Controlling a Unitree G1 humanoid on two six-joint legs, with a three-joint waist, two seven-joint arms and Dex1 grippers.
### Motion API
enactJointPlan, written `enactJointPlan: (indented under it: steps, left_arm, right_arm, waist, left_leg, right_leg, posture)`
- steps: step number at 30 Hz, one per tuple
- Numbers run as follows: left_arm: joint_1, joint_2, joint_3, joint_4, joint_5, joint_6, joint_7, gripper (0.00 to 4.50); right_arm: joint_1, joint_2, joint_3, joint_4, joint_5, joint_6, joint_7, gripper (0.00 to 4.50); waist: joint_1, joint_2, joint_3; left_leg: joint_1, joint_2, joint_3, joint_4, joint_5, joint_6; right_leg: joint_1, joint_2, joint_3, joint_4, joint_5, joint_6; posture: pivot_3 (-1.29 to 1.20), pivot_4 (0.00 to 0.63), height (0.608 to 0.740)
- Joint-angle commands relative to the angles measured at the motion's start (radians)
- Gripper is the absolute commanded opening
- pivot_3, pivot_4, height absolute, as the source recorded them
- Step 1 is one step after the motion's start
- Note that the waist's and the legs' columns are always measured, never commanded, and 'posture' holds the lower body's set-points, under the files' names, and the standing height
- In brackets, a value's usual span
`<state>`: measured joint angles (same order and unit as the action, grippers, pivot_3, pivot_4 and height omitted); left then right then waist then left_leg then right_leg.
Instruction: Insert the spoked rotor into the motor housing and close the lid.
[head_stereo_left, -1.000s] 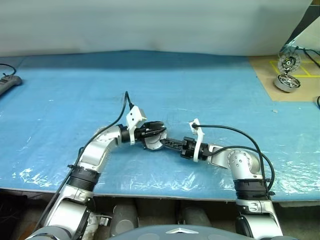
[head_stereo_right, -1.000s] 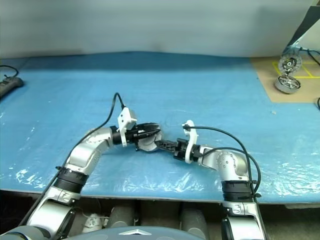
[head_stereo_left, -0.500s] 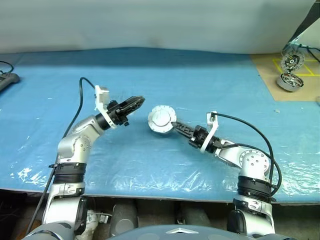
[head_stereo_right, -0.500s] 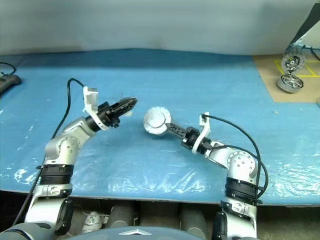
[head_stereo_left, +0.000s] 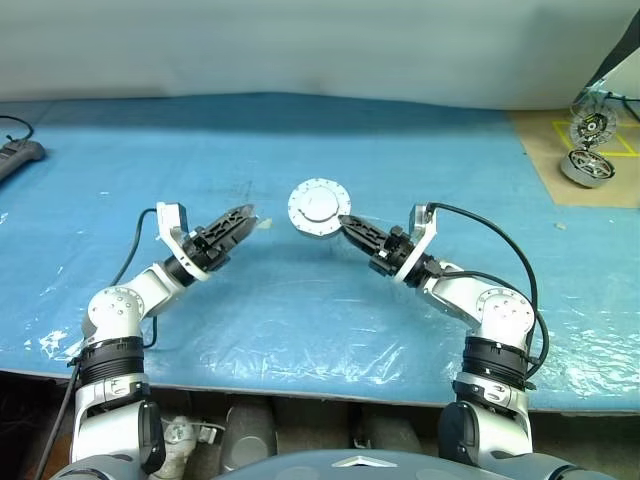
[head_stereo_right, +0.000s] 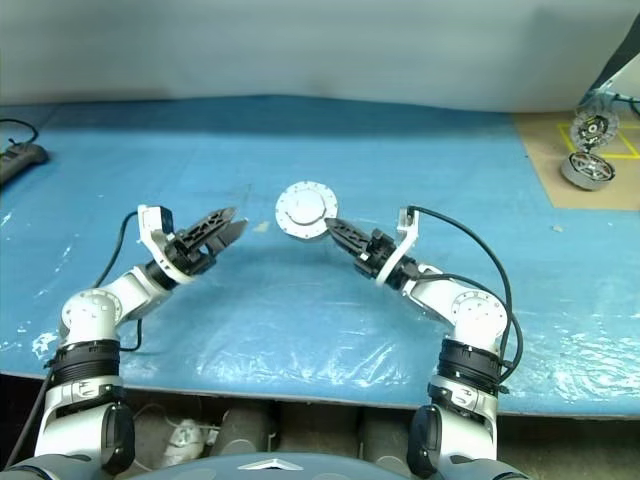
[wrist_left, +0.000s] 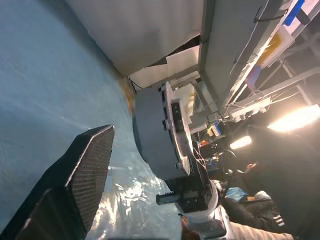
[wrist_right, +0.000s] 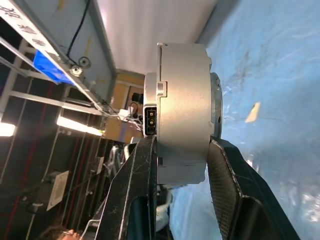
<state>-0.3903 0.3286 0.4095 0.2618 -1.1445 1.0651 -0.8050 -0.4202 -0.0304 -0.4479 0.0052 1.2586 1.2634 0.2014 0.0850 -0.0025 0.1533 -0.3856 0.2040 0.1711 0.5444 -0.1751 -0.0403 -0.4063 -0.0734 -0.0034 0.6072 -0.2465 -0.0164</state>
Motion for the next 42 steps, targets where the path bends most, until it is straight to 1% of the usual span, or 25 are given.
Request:
enactJointPlan:
  steps: [1,4,7,9,13,16,20,23,27,28,30,33,34,35,36,39,41,42]
  left_arm:
    - [0.006,-0.015,0.010,-0.021,-0.053,0.053,0.013,4.46]
    - [-0.017,-0.058,0.016,-0.034,-0.071,0.044,0.046,4.46]
    - [-0.016,-0.073,-0.026,-0.066,-0.058,0.053,0.040,4.46]
    - [-0.019,-0.096,-0.057,-0.068,-0.025,0.032,0.055,4.46]
    - [-0.040,-0.150,-0.079,-0.068,-0.024,0.020,0.086,4.46]
    - [-0.080,-0.194,-0.098,-0.053,-0.012,-0.002,0.090,4.46]
    - [-0.144,-0.259,-0.076,0.009,-0.011,-0.050,0.136,4.46]
    - [-0.156,-0.274,-0.088,0.033,0.029,-0.083,0.163,4.46]
    - [-0.138,-0.272,-0.112,0.013,0.074,-0.106,0.164,4.46]
    - [-0.127,-0.272,-0.109,-0.001,0.063,-0.107,0.138,4.29]
    - [-0.117,-0.276,-0.099,-0.011,0.050,-0.099,0.143,3.89]
    - [-0.121,-0.271,-0.147,-0.014,0.129,-0.135,0.173,2.82]
    - [-0.118,-0.275,-0.136,-0.023,0.096,-0.125,0.140,2.58]
    - [-0.113,-0.277,-0.127,-0.038,0.061,-0.114,0.107,2.57]
    - [-0.114,-0.284,-0.125,-0.043,0.054,-0.113,0.118,2.57]
    - [-0.124,-0.287,-0.161,-0.034,0.115,-0.141,0.155,2.57]
    - [-0.127,-0.289,-0.154,-0.028,0.103,-0.134,0.150,2.57]
    - [-0.126,-0.290,-0.140,-0.034,0.073,-0.122,0.132,2.57]
  right_arm:
    - [-0.027,-0.006,0.024,-0.068,0.101,-0.003,0.010,1.20]
    - [-0.023,-0.031,0.053,-0.090,0.121,0.002,0.025,1.20]
    - [-0.018,-0.047,0.073,-0.091,0.136,-0.002,0.025,1.20]
    - [-0.019,-0.056,0.084,-0.092,0.143,-0.008,0.026,1.20]
    - [-0.015,-0.074,0.100,-0.096,0.156,-0.016,0.028,1.20]
    - [-0.015,-0.082,0.111,-0.095,0.161,-0.023,0.027,1.20]
    - [-0.012,-0.091,0.124,-0.093,0.158,-0.030,0.024,1.20]
    - [-0.005,-0.095,0.129,-0.095,0.161,-0.038,0.013,1.20]
    - [0.009,-0.102,0.133,-0.106,0.168,-0.050,-0.003,1.20]
    - [0.012,-0.104,0.134,-0.108,0.168,-0.054,-0.007,1.20]
    - [0.017,-0.105,0.136,-0.109,0.172,-0.061,-0.018,1.20]
    - [0.021,-0.100,0.140,-0.116,0.156,-0.085,-0.048,1.20]
    - [0.022,-0.095,0.142,-0.122,0.145,-0.099,-0.066,1.20]
    - [0.022,-0.086,0.141,-0.127,0.138,-0.117,-0.089,1.20]
    - [0.020,-0.079,0.141,-0.132,0.136,-0.129,-0.107,1.20]
    - [0.022,-0.091,0.161,-0.155,0.110,-0.141,-0.106,1.20]
    - [0.027,-0.098,0.173,-0.169,0.083,-0.162,-0.096,1.20]
    - [0.028,-0.099,0.178,-0.175,0.066,-0.179,-0.091,1.20]
  waist:
    - [0.000,-0.001,0.000]
    - [0.007,-0.002,0.001]
    - [0.011,-0.003,0.002]
    - [0.012,-0.003,0.002]
    - [0.012,-0.004,0.002]
    - [0.014,-0.004,0.002]
    - [0.013,-0.004,0.002]
    - [0.012,-0.004,0.002]
    - [0.012,-0.004,0.002]
    - [0.012,-0.004,0.002]
    - [0.012,-0.004,0.002]
    - [0.014,-0.004,0.002]
    - [0.014,-0.004,0.002]
    - [0.013,-0.004,0.002]
    - [0.012,-0.004,0.002]
    - [0.013,-0.004,0.002]
    - [0.013,-0.004,0.002]
    - [0.014,-0.004,0.002]
  left_leg:
    - [0.000,0.000,0.000,0.000,0.000,0.000]
    - [0.000,0.000,0.000,0.000,0.000,0.000]
    - [0.000,0.000,-0.001,0.001,0.000,0.000]
    - [0.000,0.000,-0.001,0.001,0.000,0.000]
    - [0.000,0.000,-0.002,0.002,0.000,0.000]
    - [-0.001,0.000,-0.003,0.003,0.000,0.000]
    - [-0.002,0.000,-0.004,0.005,0.000,0.000]
    - [-0.002,-0.001,-0.005,0.006,0.000,0.000]
    - [-0.003,0.000,-0.007,0.006,0.000,0.000]
    - [-0.003,-0.001,-0.007,0.006,0.000,0.000]
    - [-0.004,-0.001,-0.008,0.007,0.000,0.000]
    - [-0.007,0.000,-0.011,0.009,0.000,0.000]
    - [-0.008,0.000,-0.013,0.011,0.000,0.000]
    - [-0.009,0.000,-0.014,0.012,0.000,0.000]
    - [-0.010,0.000,-0.015,0.014,0.000,0.000]
    - [-0.011,0.000,-0.017,0.016,0.000,0.000]
    - [-0.011,0.000,-0.019,0.018,0.000,0.000]
    - [-0.011,-0.001,-0.020,0.018,0.000,0.000]
  right_leg:
    - [0.000,0.000,0.000,0.000,0.000,0.000]
    - [0.000,0.000,0.000,0.000,0.000,0.000]
    - [0.001,0.000,-0.001,0.000,0.000,0.001]
    - [0.001,0.000,-0.001,0.000,0.000,0.001]
    - [0.002,0.000,-0.001,0.000,0.001,0.001]
    - [0.002,0.000,-0.003,0.001,0.001,0.001]
    - [0.003,0.000,-0.003,0.001,0.001,0.002]
    - [0.003,0.000,-0.003,0.001,0.001,0.002]
    - [0.003,0.000,-0.005,0.001,0.001,0.002]
    - [0.003,0.000,-0.005,0.001,0.001,0.002]
    - [0.003,0.000,-0.006,0.001,0.001,0.002]
    - [0.004,0.000,-0.008,0.002,0.001,0.002]
    - [0.004,0.000,-0.009,0.002,0.001,0.002]
    - [0.004,0.000,-0.010,0.002,0.001,0.002]
    - [0.004,0.000,-0.010,0.003,0.001,0.002]
    - [0.004,-0.001,-0.012,0.004,0.001,0.002]
    - [0.006,-0.001,-0.014,0.004,0.001,0.002]
    - [0.007,-0.002,-0.014,0.004,0.001,0.002]
  posture:
    - [0.00,0.150,0.740]
    - [0.00,0.150,0.740]
    - [0.00,0.150,0.740]
    - [0.00,0.150,0.740]
    - [0.00,0.150,0.740]
    - [0.00,0.150,0.740]
    - [0.00,0.150,0.740]
    - [0.00,0.150,0.740]
    - [0.00,0.150,0.740]
    - [0.00,0.150,0.740]
    - [0.00,0.150,0.740]
    - [0.00,0.150,0.740]
    - [0.00,0.150,0.740]
    - [0.00,0.150,0.740]
    - [0.00,0.150,0.740]
    - [0.00,0.150,0.740]
    - [0.00,0.150,0.740]
    - [0.00,0.150,0.740]
